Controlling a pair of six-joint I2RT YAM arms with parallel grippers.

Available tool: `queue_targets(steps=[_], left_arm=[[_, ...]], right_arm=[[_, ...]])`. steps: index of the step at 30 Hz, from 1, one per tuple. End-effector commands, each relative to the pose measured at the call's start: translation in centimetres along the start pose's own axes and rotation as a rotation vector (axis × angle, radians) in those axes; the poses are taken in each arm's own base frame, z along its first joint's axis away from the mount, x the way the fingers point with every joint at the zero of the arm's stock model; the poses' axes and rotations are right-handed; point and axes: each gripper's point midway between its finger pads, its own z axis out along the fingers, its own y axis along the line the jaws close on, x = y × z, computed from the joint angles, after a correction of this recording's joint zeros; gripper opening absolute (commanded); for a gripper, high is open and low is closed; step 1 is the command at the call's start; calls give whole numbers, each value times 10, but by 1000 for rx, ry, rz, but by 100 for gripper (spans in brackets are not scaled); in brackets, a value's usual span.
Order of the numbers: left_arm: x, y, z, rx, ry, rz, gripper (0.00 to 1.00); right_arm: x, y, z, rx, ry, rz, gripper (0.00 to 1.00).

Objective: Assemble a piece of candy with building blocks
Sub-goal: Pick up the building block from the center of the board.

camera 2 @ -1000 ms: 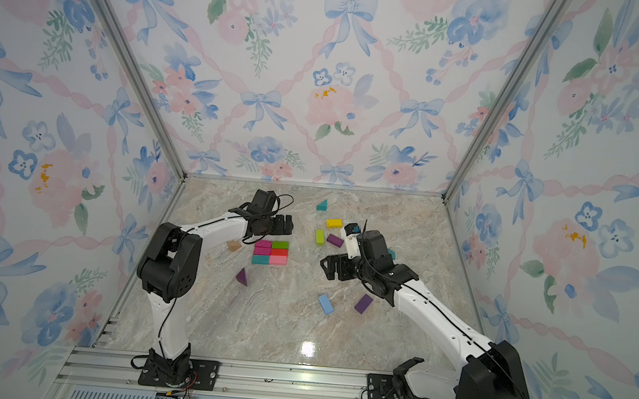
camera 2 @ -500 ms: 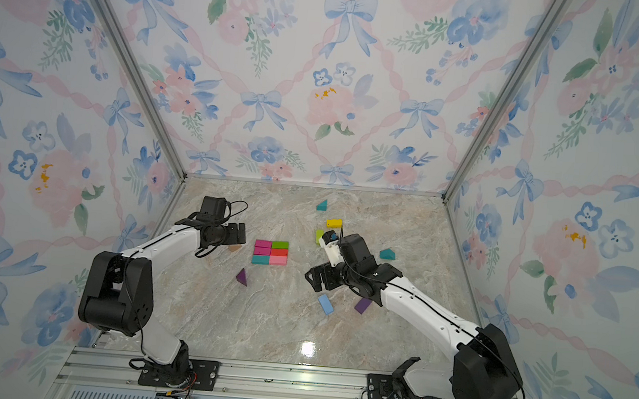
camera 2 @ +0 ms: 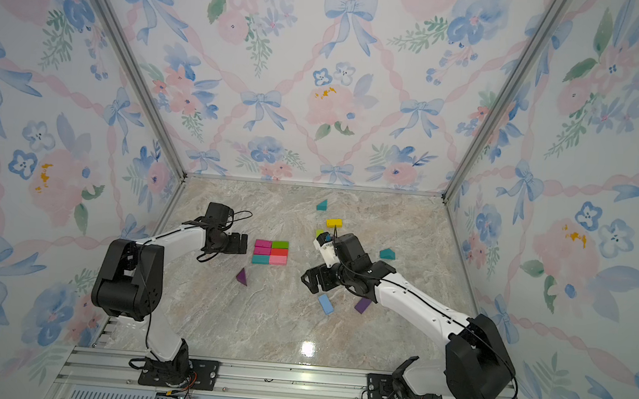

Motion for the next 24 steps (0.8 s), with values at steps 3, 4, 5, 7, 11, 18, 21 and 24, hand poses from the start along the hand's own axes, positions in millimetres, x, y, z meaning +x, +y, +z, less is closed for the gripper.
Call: queue_targets(steps=[3, 4, 5, 7, 11, 18, 21, 24], left_arm=[[-3, -12, 2, 66, -15, 10, 98], [-2, -15, 2, 80, -11, 6, 98], [-1, -16, 2, 91, -9, 0, 98], [0, -20, 1, 113, -7, -12, 98], [1, -25, -2, 142, -7, -27, 98], [-12, -23, -17, 115, -64, -6, 96], [-20, -12, -23, 38, -88, 43, 96], [-22, -2, -22, -28, -77, 93, 97]], right_arm=[[-9, 6, 1, -25, -14, -16, 99], [-10, 6, 0, -25, -16, -18, 99], [-9, 5, 0, -24, -13, -18, 99], [-7, 3, -1, -20, -10, -17, 99], [-4, -1, -4, -13, -14, -8, 99], [-1, -8, -6, 0, -13, 5, 99], [0, -9, -7, 2, -16, 5, 99], [1, -12, -7, 6, -15, 13, 99]])
